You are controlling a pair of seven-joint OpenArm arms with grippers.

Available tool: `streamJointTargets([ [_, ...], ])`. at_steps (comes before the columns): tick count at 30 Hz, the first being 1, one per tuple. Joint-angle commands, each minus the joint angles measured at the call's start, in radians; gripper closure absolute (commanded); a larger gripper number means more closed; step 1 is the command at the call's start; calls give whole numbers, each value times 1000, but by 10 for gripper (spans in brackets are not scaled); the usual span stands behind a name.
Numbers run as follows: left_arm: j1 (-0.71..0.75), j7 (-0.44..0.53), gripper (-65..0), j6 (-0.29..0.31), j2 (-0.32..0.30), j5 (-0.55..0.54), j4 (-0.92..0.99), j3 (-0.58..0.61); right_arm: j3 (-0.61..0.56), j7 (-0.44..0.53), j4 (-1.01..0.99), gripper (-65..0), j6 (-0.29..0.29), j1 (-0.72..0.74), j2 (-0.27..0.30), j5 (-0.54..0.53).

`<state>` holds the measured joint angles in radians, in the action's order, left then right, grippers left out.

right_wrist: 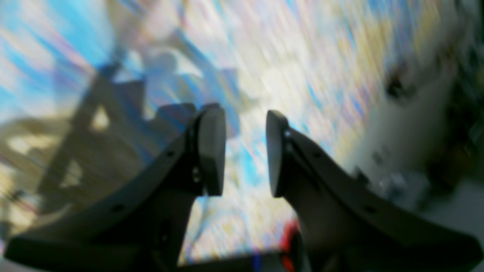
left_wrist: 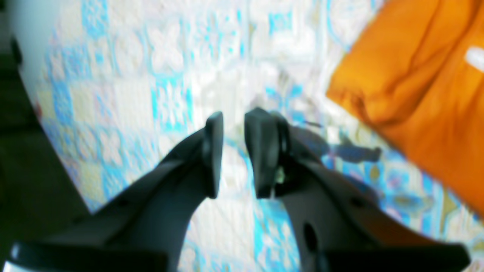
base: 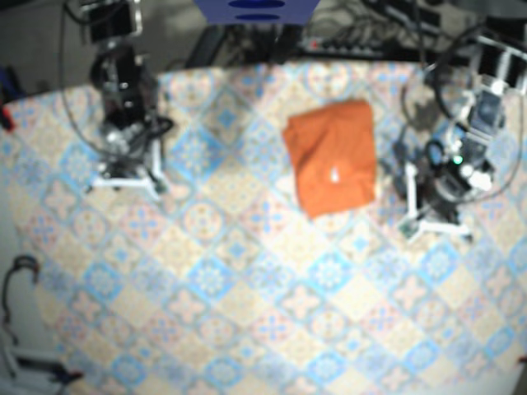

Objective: Fold the T-shirt properly

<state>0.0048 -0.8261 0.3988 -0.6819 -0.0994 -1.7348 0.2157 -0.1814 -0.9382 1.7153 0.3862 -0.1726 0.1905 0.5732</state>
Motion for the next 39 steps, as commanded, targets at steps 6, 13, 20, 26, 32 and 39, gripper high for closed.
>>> streamJointTargets([
  [6,271,12,-141,-8,-81,-35,-127,-207,110,15,104,-181,-3,-192,62,-2],
  [13,608,109,-141,-8,-75,-27,-153,-344,299,25,113,-181,-3,-405,63,1],
  [20,826,136,-141,-10,-6,-26,-150,-352,474,109,110,-181,-3,-591,62,1],
  [26,955,139,-140,-10,86,-26,-135,-345,547,109,94,-181,-3,-727,62,0],
  [32,981,245,-137,-10,133,-26,94,-282,549,110,-65,-181,-3,-766,62,0],
  [39,829,443,-140,-62,138,-26,580,-89,543,295,-505,-181,-3,-654,62,0],
])
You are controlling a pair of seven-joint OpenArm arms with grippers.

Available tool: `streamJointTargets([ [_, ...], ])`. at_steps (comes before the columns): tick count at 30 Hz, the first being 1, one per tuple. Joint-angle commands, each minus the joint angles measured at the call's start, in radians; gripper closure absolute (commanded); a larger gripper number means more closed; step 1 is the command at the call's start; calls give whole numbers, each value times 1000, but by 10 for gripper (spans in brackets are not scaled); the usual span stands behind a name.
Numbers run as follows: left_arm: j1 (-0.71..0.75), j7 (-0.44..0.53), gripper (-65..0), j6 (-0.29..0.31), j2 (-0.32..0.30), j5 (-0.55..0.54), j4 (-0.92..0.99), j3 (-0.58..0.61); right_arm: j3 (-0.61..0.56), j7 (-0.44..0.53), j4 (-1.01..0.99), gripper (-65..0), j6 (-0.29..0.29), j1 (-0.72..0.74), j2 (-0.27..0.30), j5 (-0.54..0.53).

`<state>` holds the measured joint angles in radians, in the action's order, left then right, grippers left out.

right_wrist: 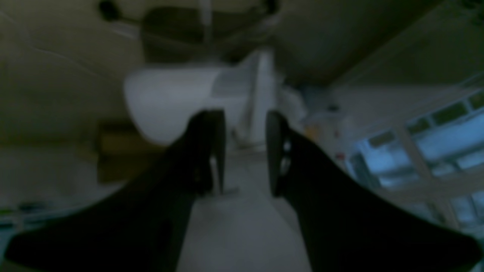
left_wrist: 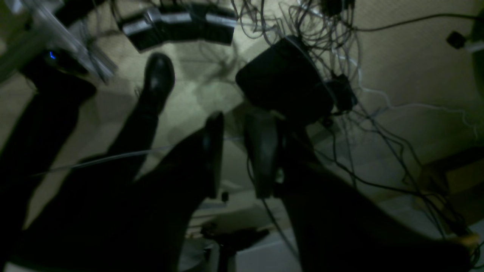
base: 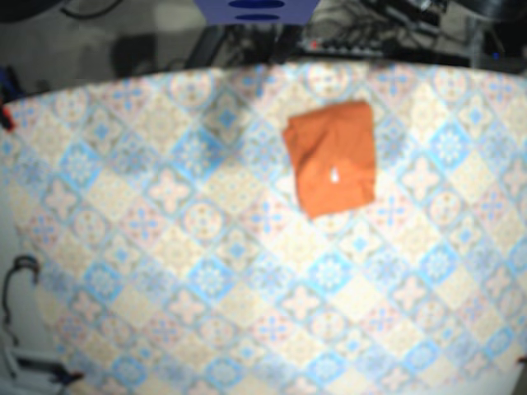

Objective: Fold the T-shirt properly

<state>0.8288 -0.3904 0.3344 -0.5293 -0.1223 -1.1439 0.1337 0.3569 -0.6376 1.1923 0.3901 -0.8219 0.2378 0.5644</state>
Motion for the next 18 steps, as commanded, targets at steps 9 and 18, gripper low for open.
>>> streamJointTargets([
  [9,-401,140,-141,-83,114,-4,493,261,12,402,-656,-181,-13,269,15,10],
  [18,-713,140,-141,-85,315,-14,763,280,17,826,-1096,-180,-16,499,-21,-2],
])
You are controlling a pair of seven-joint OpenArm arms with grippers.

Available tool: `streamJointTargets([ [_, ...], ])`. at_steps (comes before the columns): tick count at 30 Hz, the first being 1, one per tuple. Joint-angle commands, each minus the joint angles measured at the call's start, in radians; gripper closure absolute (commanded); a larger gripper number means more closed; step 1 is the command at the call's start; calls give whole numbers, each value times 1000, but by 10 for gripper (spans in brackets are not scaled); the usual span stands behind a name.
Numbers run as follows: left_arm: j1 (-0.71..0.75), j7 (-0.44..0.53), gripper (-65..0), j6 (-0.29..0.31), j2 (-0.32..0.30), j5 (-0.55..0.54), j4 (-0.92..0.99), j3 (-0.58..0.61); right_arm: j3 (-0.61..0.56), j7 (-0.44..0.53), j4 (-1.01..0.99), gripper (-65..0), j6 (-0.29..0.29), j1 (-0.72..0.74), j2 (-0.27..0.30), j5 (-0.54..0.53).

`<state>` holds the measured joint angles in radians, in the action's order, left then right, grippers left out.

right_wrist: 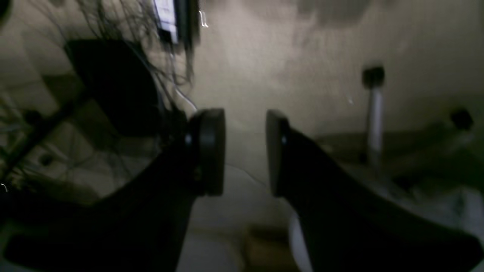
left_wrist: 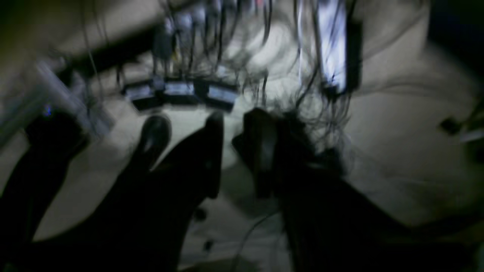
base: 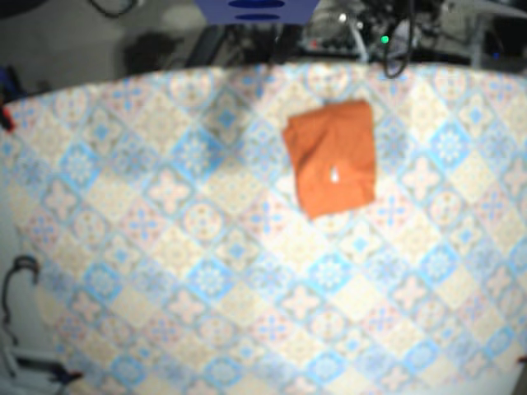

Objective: Fold the T-shirt properly

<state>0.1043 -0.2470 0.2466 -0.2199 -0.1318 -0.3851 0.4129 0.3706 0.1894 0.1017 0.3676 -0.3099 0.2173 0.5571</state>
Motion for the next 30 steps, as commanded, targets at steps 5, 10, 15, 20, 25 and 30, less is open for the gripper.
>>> streamJointTargets([
  [5,-38,-2,-141,3,110,-12,61,-4,130,3,-43,-181,6,64,-100,-194],
  [10,-76,1,-141,-14,133,-72,62,-101,213,3,-43,-181,6,131,-189,-277],
  [15,-102,1,-141,-14,133,-144,65,-225,314,3,-43,-181,6,185,-229,-280],
  [20,-100,1,-141,-14,133,-150,59,-225,367,6,-33,-181,6,191,-227,-280],
  [25,-96,1,-139,-14,136,-150,59,-227,362,6,-32,-181,6,188,-200,-279],
  [30,-91,33,-141,-14,136,-151,65,-225,361,6,-32,-181,6,188,-187,-279],
])
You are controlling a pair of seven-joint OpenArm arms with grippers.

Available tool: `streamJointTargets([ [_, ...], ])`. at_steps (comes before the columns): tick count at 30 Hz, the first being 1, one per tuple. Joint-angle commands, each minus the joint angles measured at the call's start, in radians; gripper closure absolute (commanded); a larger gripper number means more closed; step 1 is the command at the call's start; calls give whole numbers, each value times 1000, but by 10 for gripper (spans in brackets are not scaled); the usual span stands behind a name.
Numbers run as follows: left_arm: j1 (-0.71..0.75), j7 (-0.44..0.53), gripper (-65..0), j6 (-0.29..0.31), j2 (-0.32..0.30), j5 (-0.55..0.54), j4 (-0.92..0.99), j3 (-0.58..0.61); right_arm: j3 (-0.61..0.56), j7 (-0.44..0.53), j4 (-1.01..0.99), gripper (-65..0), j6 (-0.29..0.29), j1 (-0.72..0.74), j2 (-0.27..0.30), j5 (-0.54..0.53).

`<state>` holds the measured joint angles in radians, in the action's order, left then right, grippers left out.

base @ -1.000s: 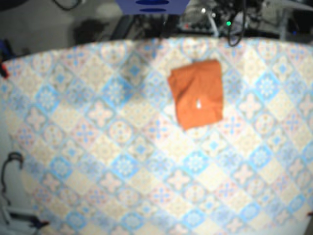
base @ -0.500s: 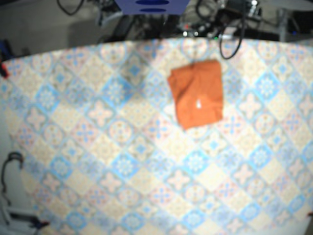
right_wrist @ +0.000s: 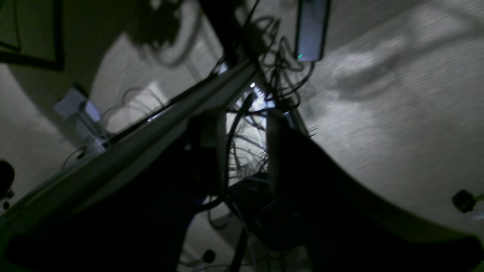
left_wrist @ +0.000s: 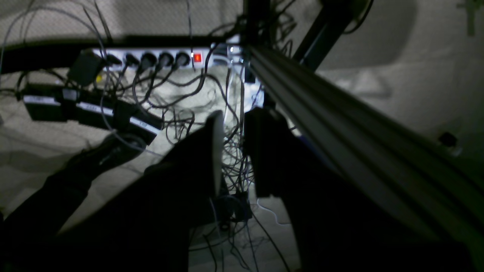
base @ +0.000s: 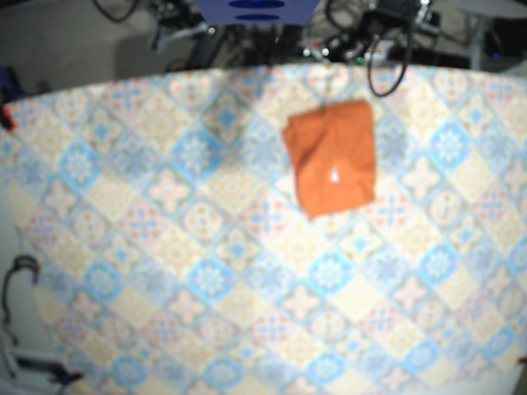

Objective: Fold the T-shirt properly

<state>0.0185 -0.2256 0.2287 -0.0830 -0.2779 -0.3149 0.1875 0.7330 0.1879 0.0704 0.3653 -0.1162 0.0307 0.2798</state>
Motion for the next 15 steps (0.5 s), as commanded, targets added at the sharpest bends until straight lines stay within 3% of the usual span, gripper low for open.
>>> streamJointTargets([
  [1,-4,25,-141,4,-1,-4,-5,2,-2,6,-1,-181,8,-4,-1,0],
  [6,14,47,-141,4,-1,2,-5,0,-20,5,-1,-181,8,-7,-1,3],
  [15,42,84,-141,4,13,2,-5,4,-168,8,-1,-179,8,-7,-2,2],
])
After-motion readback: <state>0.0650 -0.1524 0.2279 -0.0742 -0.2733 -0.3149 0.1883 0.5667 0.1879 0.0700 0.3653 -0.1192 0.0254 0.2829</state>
